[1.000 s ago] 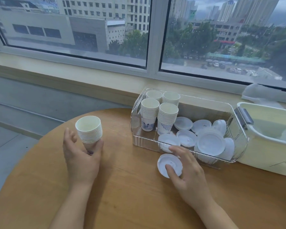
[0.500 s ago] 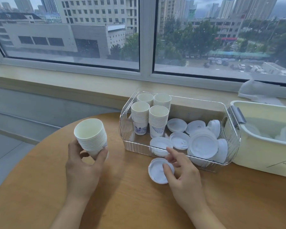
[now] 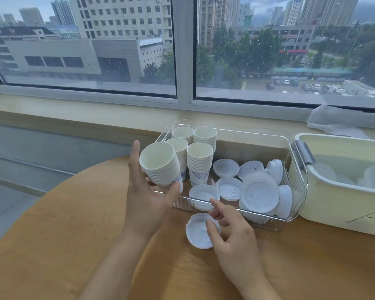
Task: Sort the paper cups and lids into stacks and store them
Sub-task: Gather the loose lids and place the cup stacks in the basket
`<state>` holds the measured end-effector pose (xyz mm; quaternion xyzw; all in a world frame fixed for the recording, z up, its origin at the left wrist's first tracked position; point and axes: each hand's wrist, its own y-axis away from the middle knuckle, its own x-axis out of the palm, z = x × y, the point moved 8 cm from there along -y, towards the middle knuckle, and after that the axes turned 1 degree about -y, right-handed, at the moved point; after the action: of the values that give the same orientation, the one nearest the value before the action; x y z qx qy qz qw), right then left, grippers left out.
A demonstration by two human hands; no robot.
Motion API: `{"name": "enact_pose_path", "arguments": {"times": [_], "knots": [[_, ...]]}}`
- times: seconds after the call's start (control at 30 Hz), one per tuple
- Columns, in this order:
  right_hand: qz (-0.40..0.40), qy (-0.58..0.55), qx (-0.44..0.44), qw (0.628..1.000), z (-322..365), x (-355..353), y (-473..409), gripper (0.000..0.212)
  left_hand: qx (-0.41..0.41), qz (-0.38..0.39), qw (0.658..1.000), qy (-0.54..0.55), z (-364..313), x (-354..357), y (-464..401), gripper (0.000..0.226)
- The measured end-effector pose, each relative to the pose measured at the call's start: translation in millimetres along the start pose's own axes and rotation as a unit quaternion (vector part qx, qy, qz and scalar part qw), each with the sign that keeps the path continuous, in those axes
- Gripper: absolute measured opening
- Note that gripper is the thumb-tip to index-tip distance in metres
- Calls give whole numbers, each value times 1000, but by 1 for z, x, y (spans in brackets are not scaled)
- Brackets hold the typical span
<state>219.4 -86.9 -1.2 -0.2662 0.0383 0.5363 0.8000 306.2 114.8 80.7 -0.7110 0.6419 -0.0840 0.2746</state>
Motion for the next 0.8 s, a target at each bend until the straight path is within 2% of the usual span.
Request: {"name": "enact_pose_path", "arguments": {"times": [0.07,0.27,0.47,0.63,0.8], "knots": [[-3,2,3,1000,-2,0,0,47,11,-6,1000,-27,3,2,-3,123],[1,-5,13,1000,-5,2,1,49,76,-13,990,-115,-3,4,-15,86],[0,2,8,1000,-2,1,1,52,104,-9,969,-222,-1,2,-23,77],[-1,4,6,1000,-3,1,1,53,153,14,912,-381,7,12,-21,69],[0,0,8,1000,-3,2,1,53,152,1,884,-443,12,13,-22,66]]}}
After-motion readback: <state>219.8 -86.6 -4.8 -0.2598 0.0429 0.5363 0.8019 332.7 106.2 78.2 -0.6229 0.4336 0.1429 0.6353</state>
